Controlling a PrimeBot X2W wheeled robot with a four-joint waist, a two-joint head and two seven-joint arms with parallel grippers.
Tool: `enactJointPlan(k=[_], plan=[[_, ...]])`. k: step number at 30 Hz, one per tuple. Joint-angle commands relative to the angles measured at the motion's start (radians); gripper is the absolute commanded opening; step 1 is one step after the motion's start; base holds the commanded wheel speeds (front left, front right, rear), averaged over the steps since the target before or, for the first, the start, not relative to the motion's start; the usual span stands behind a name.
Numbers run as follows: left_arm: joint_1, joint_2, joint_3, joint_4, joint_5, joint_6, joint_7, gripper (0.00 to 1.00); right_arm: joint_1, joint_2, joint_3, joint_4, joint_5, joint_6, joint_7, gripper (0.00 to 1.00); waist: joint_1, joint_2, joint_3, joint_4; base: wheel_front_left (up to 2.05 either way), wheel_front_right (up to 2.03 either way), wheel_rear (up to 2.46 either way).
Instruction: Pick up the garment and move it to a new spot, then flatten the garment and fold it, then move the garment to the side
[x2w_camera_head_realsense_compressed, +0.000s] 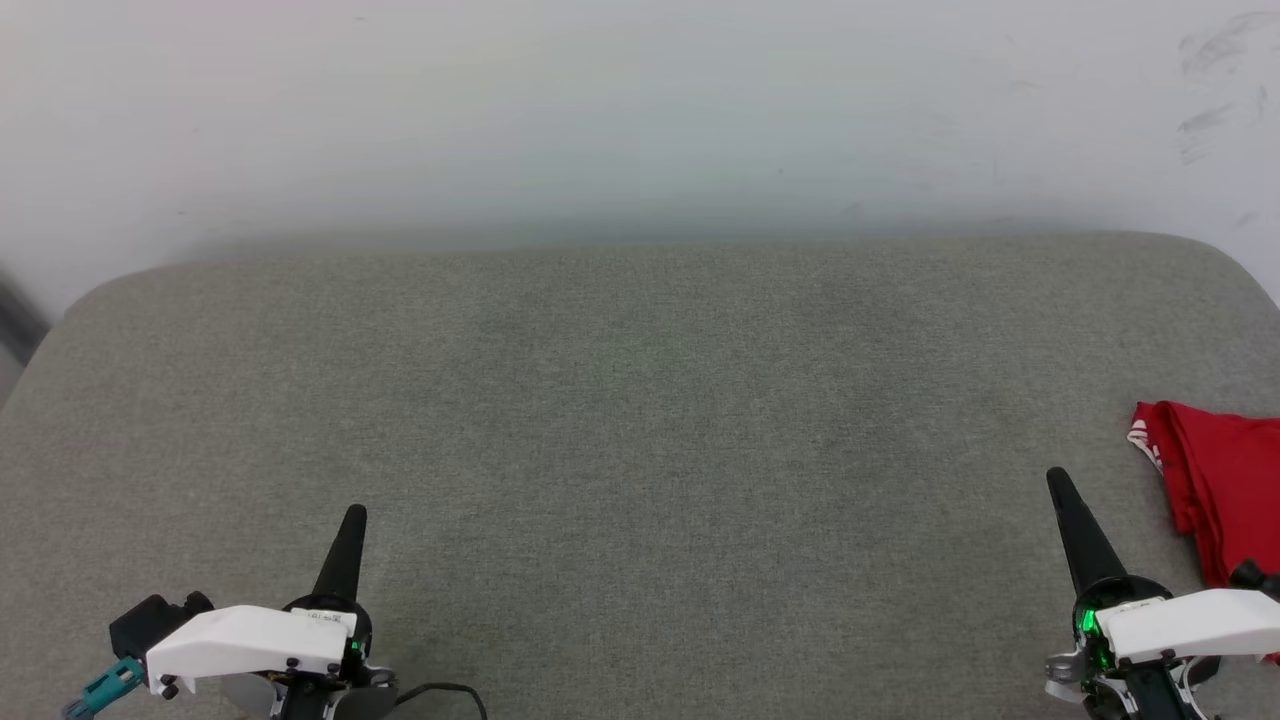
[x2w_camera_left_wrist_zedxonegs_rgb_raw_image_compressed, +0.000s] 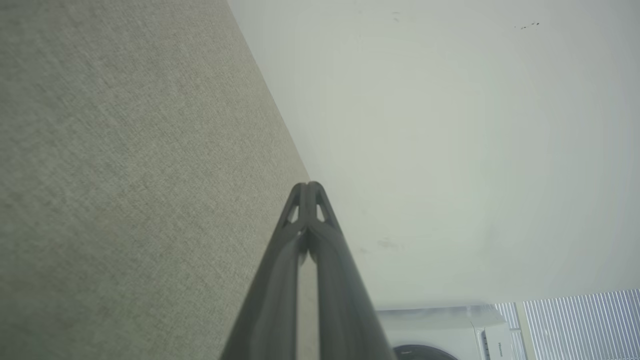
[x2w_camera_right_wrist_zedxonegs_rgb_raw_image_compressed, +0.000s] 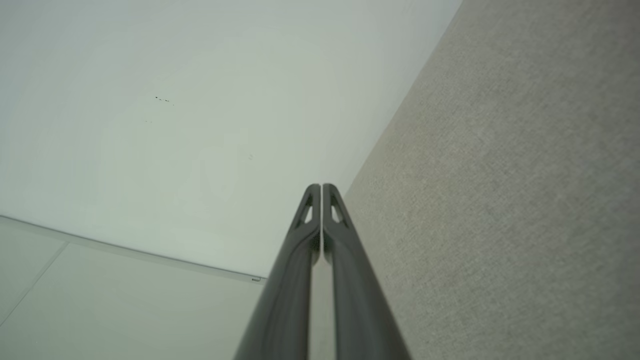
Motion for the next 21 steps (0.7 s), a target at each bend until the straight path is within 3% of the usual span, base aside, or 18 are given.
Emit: enactJointPlan(k=[1, 21], plan=[[-0.02, -0.004, 0.011, -0.004, -0.017, -0.008, 0.007, 0.0, -0.024, -0.002, -0.003, 0.0, 0.025, 0.0, 0.005, 0.0, 0.0, 0.0, 0.0, 0.001, 0.0, 0.0, 0.0], [-0.034, -0.033, 0.053, 0.005, -0.139, -0.046, 0.048, 0.0, -0.045, 0.002, -0.015, 0.034, 0.196, 0.0, 0.018, 0.0, -0.0001, 0.0, 0.006, 0.011, 0.0, 0.0, 0.0]])
